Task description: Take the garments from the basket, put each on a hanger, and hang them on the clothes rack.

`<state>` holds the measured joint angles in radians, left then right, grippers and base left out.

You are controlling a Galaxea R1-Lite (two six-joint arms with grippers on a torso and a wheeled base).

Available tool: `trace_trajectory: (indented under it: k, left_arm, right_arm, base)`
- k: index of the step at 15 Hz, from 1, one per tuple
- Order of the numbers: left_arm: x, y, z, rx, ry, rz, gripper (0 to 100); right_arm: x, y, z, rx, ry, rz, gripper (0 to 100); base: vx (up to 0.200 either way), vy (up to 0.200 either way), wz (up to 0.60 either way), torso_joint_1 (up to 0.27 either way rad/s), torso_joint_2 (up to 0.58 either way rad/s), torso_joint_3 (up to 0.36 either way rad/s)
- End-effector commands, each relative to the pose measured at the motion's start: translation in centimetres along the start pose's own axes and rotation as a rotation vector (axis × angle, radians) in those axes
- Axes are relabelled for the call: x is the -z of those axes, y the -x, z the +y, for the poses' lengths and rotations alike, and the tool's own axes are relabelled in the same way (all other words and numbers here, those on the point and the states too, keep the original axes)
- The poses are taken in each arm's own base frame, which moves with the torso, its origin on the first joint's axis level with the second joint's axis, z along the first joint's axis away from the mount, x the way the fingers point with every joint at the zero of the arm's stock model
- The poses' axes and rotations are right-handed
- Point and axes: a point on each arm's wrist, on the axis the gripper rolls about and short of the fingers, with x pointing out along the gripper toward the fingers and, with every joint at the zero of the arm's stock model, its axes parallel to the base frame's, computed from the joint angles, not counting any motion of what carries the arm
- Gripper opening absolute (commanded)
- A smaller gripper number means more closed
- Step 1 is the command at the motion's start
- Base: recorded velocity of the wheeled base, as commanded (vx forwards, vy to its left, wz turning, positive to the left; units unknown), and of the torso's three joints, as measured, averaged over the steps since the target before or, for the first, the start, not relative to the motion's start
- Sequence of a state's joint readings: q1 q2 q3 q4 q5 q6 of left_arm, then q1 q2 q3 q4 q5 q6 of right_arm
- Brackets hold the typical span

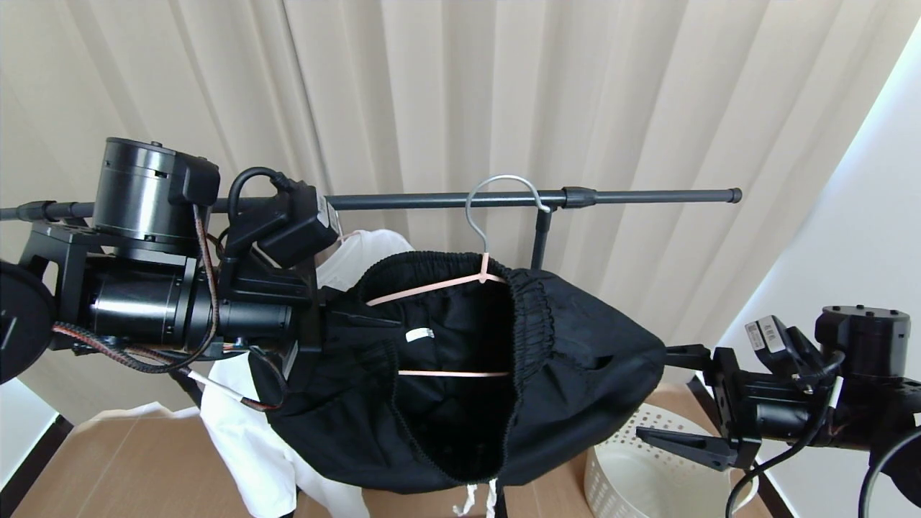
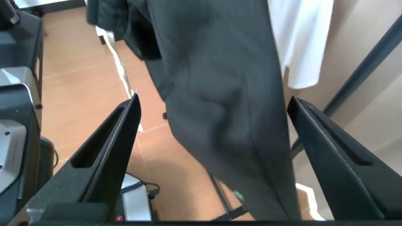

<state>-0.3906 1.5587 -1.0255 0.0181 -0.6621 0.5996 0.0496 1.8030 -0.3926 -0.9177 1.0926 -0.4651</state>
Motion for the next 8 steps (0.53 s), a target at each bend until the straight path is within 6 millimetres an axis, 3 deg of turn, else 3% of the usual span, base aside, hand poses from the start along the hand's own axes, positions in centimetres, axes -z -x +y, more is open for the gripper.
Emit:
trace_trajectory:
  k: [1, 4, 7, 8]
  left_arm:
    - [-0.2, 0.2, -0.1, -0.003, -0.002, -0.006, 0]
    - [-0.3, 0.3, -0.2, -0.003, -0.005, -0.008, 0]
    - [-0.4, 0.6, -0.5, -0.004, 0.016, -0.015, 0]
    - [-0.4, 0.6, -0.5, -0.003, 0.021, -0.014, 0]
  right_arm:
    - [3.4, -1.2, -1.2, -0.005, -0.068, 0.032, 100]
    - [4.3, -1.4, -1.8, 0.018, -0.092, 0.054, 100]
    - [4.0, -1.5, -2.2, 0.041, -0.091, 0.054, 100]
    - [3.9, -1.4, -2.2, 0.042, -0.100, 0.052, 0]
  base:
    - [0.000, 0.000, 0.00, 0.000, 0.00, 0.000]
    - [0.000, 0.000, 0.00, 0.000, 0.00, 0.000]
    - [0.000, 0.000, 0.00, 0.000, 0.00, 0.000]
    - [0.000, 0.000, 0.00, 0.000, 0.00, 0.000]
